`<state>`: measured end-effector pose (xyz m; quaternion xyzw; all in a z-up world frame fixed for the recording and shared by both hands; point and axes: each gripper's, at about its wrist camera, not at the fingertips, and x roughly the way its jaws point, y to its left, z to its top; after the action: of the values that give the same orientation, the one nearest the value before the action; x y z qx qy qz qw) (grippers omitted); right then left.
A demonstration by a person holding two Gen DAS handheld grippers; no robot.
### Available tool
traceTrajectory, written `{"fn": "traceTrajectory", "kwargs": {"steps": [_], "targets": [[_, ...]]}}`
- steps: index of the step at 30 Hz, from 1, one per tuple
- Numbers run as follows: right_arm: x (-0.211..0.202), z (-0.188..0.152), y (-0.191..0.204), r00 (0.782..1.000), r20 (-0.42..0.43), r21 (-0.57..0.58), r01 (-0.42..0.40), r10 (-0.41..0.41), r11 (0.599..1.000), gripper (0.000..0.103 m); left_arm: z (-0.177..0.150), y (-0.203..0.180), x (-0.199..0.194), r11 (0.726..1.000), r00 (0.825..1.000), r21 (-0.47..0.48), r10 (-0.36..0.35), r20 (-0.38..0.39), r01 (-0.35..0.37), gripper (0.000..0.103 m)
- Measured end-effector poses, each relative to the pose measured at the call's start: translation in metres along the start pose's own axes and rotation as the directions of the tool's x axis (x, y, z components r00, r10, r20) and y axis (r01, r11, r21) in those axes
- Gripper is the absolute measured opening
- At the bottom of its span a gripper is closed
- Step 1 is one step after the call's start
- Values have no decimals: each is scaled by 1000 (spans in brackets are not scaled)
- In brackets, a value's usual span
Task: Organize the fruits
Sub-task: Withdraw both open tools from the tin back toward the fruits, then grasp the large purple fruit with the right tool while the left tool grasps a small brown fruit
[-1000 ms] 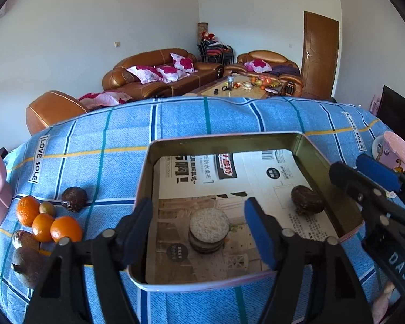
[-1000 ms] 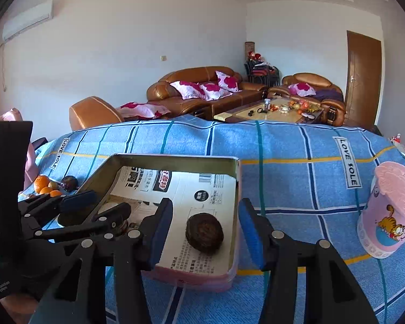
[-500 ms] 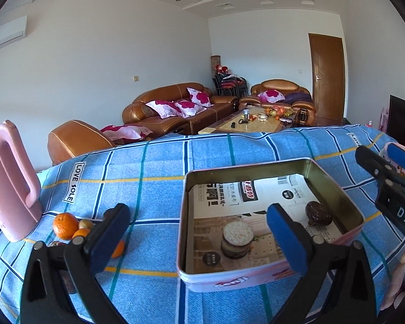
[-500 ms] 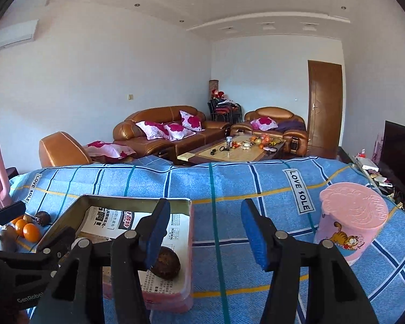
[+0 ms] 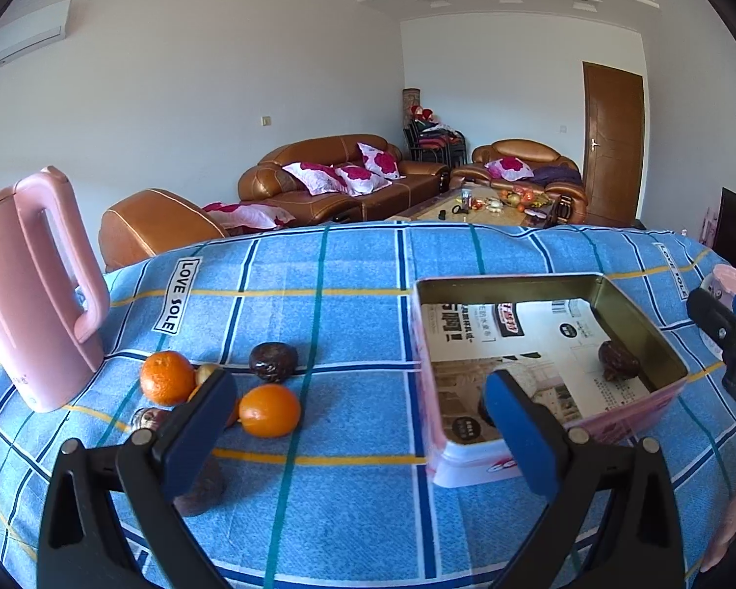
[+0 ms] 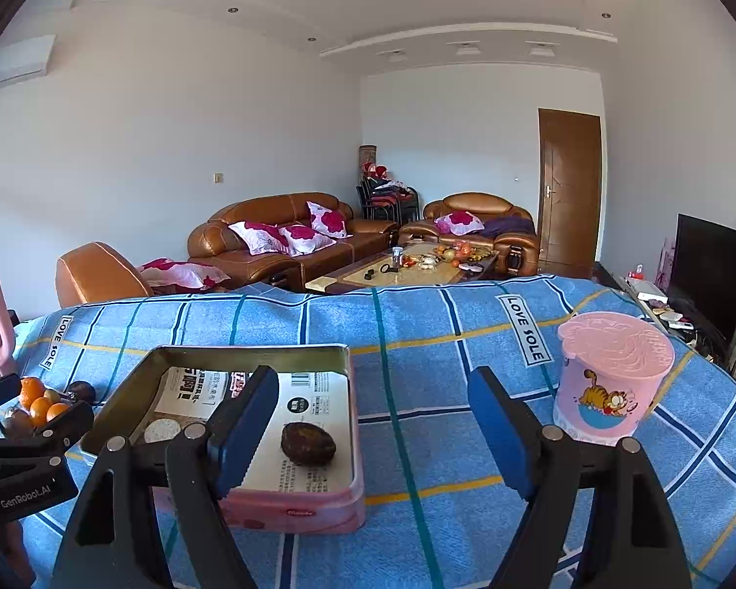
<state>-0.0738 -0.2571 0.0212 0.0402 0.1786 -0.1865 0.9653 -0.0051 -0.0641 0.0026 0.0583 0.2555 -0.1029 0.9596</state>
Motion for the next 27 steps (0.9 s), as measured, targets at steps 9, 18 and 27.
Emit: {"fn": "traceTrajectory", "kwargs": {"steps": [9, 18, 27], "targets": [[-10, -9, 39, 995, -48, 3, -83, 83, 997, 81, -6, 40, 0, 999, 999, -31, 22, -25, -22, 103], [-9, -17, 104, 964, -124, -8, -239, 236, 971, 81, -10, 92, 6, 994, 994, -29, 102, -49, -104, 103], [-14, -31, 187, 900, -229, -132, -408, 372, 904, 81, -12, 177, 16, 971, 976, -118, 194, -103, -206, 103]]}}
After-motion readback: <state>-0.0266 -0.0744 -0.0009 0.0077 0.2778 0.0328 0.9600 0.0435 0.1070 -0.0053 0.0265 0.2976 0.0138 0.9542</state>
